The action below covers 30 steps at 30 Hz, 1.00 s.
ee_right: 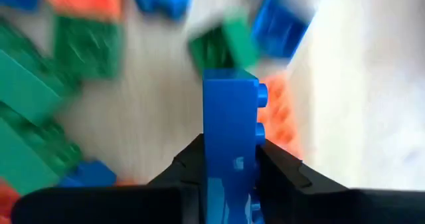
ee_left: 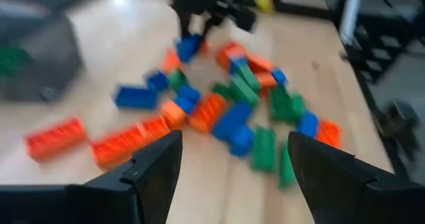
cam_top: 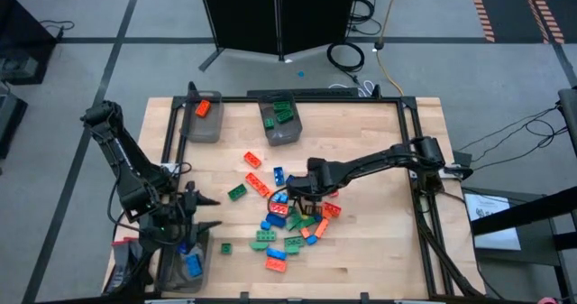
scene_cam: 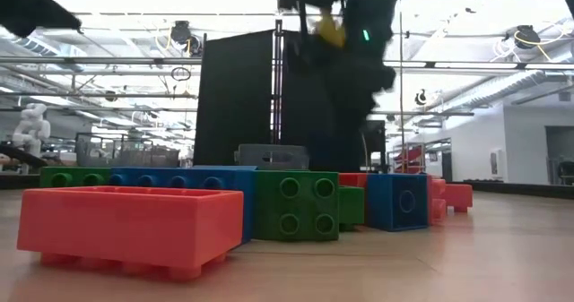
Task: Sort blocks
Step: Put the blue game piece into the bottom left black transparent bin
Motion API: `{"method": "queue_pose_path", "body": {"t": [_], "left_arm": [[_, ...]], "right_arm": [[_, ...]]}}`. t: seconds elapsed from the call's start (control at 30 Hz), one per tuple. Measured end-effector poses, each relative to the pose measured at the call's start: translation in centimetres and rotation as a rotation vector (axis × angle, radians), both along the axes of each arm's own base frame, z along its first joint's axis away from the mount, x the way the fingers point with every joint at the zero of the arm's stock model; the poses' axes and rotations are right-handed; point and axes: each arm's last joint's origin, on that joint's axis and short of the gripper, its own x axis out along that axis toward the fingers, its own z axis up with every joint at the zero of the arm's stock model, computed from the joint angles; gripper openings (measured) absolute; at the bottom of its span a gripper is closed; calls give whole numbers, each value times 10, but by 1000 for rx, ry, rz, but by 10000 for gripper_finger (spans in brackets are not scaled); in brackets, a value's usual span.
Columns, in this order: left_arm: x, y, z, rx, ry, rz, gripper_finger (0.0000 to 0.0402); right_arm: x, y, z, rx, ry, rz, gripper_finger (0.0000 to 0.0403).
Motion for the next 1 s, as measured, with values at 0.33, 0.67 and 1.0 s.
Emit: {"method": "queue_pose_path", "body": {"t": [0.33, 0.67, 1.0], "left_arm": [[0, 10, 11, 354, -297, 286, 272], [5, 6, 19, 353, -344, 357, 272], [21, -27, 65, 309, -443, -373, 272]], "right_arm": [[23, 42, 117, -182, -754, 354, 75], [27, 60, 148, -262, -1041, 582, 75], [28, 60, 145, -252, -1026, 585, 75]]}}
